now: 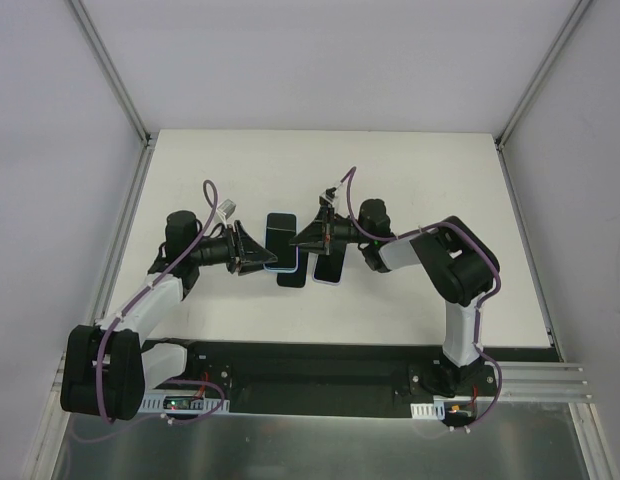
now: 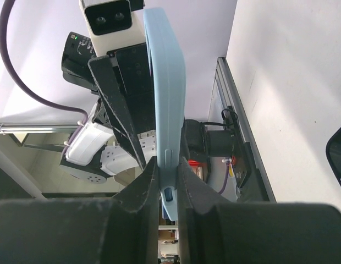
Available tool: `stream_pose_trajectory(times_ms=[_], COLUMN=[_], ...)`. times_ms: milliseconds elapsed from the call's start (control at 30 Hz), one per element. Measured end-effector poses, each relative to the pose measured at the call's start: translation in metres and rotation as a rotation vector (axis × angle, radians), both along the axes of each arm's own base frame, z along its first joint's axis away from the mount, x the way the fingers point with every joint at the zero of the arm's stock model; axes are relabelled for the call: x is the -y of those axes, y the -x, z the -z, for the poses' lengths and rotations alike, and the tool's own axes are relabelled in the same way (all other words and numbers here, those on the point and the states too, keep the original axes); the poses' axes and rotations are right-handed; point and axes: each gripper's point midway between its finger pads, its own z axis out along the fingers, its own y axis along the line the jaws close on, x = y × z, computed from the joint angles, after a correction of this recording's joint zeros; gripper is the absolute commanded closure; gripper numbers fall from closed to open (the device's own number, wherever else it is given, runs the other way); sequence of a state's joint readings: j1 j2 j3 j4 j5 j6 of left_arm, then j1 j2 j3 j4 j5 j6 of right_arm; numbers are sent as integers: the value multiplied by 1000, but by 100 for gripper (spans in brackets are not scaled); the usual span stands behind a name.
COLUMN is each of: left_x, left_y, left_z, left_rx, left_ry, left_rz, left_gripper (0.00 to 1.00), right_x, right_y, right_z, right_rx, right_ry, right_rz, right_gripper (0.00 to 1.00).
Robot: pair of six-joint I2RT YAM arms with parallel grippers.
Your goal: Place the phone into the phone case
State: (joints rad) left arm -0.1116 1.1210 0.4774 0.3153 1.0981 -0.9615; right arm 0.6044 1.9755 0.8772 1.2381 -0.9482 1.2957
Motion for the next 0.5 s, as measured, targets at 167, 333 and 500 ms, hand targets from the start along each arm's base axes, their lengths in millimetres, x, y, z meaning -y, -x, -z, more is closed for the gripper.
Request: stream_pose_trajectory(times_ms=[167, 333, 500], left_x=[0, 0, 1], left_y=[1, 0, 2], left_z=[-2, 1, 8], left_rx=[-3, -9, -6], left_ry=[6, -3, -22], left_rz=[-4, -17, -14], left_gripper=[100, 100, 100], right_x=[-1, 0, 0], right_y=[-3, -4, -2], right_z=[-5, -8, -8], right_rx=[5, 6, 7], right_ry=[-9, -16, -16], right_rz=[1, 2, -8], right_gripper=[77, 50, 78])
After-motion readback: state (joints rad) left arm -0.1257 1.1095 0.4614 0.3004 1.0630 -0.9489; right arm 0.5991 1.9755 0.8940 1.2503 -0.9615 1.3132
